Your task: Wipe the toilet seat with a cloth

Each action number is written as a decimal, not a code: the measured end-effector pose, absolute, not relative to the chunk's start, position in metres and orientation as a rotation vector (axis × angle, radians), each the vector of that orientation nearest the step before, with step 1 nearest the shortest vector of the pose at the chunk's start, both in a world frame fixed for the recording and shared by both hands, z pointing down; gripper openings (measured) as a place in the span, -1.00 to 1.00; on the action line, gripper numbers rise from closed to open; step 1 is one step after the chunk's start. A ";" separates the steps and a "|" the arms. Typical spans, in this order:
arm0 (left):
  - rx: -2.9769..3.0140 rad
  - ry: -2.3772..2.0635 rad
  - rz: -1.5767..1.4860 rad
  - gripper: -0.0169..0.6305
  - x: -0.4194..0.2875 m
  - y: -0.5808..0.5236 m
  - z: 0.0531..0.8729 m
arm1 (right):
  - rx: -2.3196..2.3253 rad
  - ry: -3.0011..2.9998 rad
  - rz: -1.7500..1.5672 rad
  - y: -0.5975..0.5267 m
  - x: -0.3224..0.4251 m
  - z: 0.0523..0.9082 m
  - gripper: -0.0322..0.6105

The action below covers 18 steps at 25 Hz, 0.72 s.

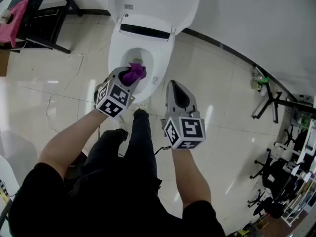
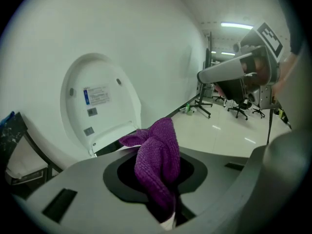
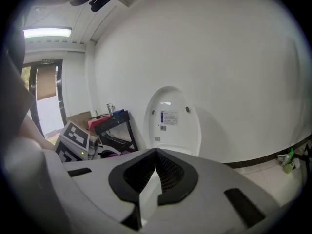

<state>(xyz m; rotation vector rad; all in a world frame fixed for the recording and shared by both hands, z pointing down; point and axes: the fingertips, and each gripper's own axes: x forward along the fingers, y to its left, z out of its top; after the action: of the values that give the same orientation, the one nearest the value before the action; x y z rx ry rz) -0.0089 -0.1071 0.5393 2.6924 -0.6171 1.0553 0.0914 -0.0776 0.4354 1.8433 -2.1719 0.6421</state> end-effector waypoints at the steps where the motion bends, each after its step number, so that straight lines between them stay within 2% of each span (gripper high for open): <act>1: 2.672 -0.620 1.070 -0.64 -0.002 -0.118 0.557 | 1.844 -2.171 0.654 -0.088 0.099 0.449 -0.85; 11: 2.512 -0.640 1.235 -0.64 0.043 -0.199 0.749 | 1.829 -2.182 0.782 -0.159 0.146 0.591 -0.85; 18: 2.480 -0.652 1.300 -0.64 0.061 -0.229 0.829 | 1.837 -2.181 0.839 -0.174 0.162 0.649 -0.85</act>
<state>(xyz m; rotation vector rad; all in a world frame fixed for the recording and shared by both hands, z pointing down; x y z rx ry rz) 0.0610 -0.2294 0.8293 2.4798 -0.6517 1.3001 0.1615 -0.1744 0.6493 1.8375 -2.1807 0.8395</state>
